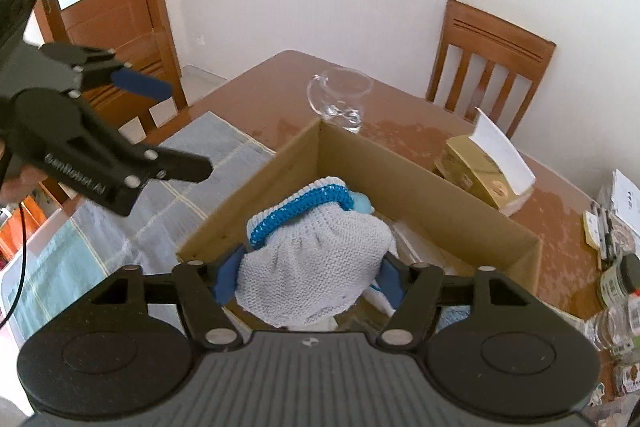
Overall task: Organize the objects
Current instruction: 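Release white sock into box with right gripper and withdraw both grippers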
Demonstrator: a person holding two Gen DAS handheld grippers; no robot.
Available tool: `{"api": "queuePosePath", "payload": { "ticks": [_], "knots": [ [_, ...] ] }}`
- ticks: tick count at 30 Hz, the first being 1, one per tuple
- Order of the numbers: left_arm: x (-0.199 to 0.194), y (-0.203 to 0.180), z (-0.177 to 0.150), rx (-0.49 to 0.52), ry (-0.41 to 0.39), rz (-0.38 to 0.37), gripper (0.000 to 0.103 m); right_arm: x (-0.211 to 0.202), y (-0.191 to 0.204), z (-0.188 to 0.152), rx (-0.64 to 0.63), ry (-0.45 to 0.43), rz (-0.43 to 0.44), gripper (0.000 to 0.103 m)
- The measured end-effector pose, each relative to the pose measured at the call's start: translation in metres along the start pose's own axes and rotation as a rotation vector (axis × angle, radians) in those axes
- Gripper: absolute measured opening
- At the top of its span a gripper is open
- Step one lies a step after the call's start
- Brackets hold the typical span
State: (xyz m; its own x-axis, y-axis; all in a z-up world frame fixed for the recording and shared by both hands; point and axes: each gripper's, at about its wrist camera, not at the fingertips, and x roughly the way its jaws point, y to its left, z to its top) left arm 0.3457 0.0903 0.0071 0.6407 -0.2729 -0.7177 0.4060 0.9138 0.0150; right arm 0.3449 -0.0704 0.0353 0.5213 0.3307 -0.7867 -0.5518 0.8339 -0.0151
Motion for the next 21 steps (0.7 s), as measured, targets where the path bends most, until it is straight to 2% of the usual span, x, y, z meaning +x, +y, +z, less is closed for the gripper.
{"api": "queuePosePath", "payload": {
  "ticks": [2,3,12,15,21],
  "knots": [
    [-0.003,0.001,-0.005,0.0,-0.002,0.007,0.101,0.003,0.005,0.003,-0.008,-0.007,-0.022,0.091],
    [-0.005,0.003,-0.007,-0.001,-0.001,0.008,0.101,0.003,0.007,0.004,-0.007,-0.013,-0.037,0.102],
    [-0.016,-0.007,-0.02,0.009,-0.007,0.01,0.101,-0.009,0.008,-0.01,0.055,-0.005,-0.077,0.103],
    [-0.019,-0.014,-0.027,0.005,-0.002,-0.001,0.102,-0.014,0.008,-0.02,0.073,-0.003,-0.092,0.103],
    [-0.027,-0.034,-0.045,-0.002,0.023,0.024,0.102,-0.024,0.009,-0.049,0.104,0.015,-0.122,0.103]
  ]
}}
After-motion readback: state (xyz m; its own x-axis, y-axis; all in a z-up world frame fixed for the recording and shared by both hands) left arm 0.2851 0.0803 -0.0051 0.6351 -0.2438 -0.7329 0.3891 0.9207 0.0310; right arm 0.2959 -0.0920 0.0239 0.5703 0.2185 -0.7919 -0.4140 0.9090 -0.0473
